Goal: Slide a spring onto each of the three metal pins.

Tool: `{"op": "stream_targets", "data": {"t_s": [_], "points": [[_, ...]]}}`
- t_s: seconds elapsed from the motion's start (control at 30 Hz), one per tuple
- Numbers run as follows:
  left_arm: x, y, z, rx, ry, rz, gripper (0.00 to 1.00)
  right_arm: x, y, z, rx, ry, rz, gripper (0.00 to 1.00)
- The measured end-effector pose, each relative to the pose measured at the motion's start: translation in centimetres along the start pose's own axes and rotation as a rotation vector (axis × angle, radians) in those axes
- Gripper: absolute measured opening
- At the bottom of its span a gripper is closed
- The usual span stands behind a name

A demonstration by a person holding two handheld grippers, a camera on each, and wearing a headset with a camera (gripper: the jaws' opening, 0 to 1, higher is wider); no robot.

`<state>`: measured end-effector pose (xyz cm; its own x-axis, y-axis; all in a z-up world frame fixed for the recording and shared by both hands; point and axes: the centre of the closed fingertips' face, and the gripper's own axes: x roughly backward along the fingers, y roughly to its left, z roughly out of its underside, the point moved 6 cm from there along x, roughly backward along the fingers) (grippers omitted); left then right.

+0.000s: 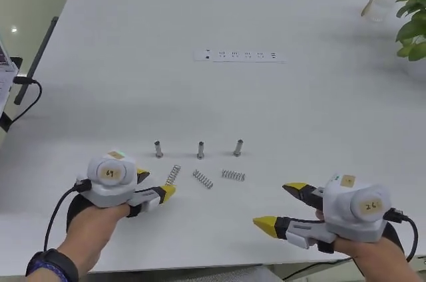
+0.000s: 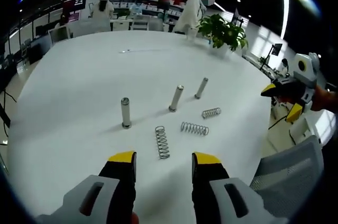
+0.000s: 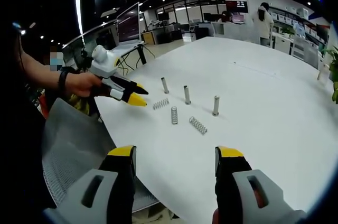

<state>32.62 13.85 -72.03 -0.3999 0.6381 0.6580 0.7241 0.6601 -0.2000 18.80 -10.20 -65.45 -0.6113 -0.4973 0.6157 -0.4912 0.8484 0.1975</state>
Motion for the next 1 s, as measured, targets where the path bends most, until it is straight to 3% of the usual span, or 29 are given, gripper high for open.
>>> {"op": "stream_targets", "data": {"t_s": [0.53,1.0], "points": [[-2.0,0.2,0.8,0.019,0.034,-0.014,0.24,0.0,-0.4,0.3,-0.003,0.011,0.0,0.59],[-3.1,0.1,0.6,0.017,0.035,-0.019,0.16,-0.1,-0.6,0.2,-0.003,0.013,0.001,0.58]]}}
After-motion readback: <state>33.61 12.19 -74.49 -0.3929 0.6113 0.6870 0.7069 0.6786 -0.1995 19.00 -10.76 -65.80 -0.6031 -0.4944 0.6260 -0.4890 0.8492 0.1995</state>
